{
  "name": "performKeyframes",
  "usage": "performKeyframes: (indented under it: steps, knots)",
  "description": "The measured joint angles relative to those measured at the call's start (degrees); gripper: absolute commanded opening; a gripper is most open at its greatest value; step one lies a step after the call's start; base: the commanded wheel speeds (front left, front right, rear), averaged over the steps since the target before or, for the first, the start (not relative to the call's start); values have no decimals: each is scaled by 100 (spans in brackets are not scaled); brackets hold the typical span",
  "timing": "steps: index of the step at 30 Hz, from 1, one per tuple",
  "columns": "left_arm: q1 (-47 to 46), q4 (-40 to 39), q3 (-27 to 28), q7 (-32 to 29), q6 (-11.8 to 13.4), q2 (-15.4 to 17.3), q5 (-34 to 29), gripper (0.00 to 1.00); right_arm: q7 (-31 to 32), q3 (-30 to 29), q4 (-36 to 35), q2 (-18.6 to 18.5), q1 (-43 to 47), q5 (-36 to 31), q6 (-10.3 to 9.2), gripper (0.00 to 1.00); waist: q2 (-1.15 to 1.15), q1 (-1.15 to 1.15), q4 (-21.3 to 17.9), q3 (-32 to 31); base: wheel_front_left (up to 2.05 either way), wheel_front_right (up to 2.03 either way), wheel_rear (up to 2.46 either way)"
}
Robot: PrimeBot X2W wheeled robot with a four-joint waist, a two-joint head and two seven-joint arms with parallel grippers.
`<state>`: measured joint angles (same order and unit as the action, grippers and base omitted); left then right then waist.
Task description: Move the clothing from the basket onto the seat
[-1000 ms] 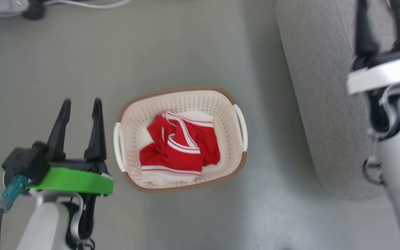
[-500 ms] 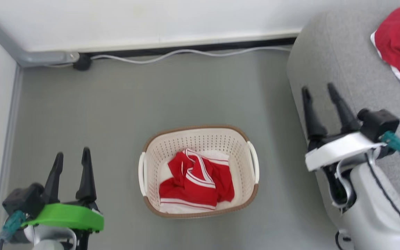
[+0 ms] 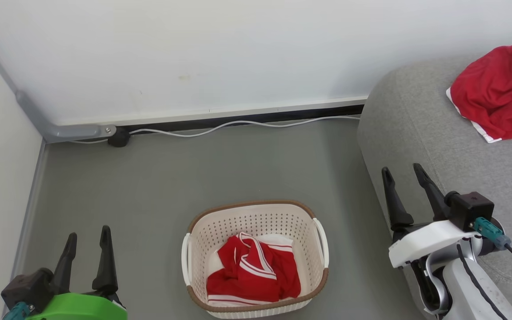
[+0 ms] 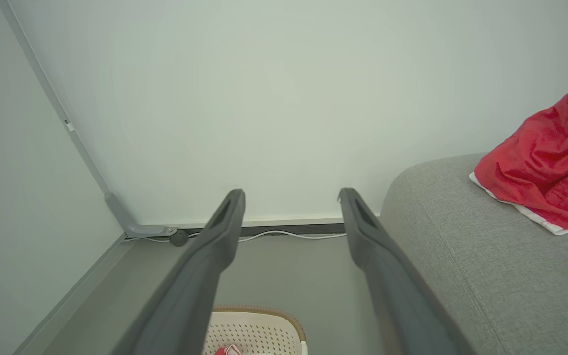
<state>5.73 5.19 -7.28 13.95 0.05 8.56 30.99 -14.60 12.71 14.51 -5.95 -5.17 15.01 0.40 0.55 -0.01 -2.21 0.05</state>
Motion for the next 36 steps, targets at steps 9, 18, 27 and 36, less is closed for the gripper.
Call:
performKeyframes:
  steps: [9, 18, 27, 36]
  knots:
    - [103, -202, 5, 24, -1, 5, 1, 100, 0, -29, -286, -4, 119, -46, -53, 100, 0, 0, -135, 8, 0, 0, 0]
    - [53, -513, -255, -196, -12, 37, -67, 100, 0, -75, -750, -91, 120, -149, -98, 100, 0, 0, -200, 503, 0, 0, 0]
    - [-520, -557, -913, -794, -164, 132, -431, 100, 0, -82, -1139, -86, 73, -185, -93, 100, 0, 0, -291, 1176, 0, 0, 0]
    - [-1249, -411, -1394, -1393, -264, 143, -797, 100, 0, -222, -1648, -80, -288, -263, -93, 100, 0, 0, -442, 1888, 0, 0, 0]
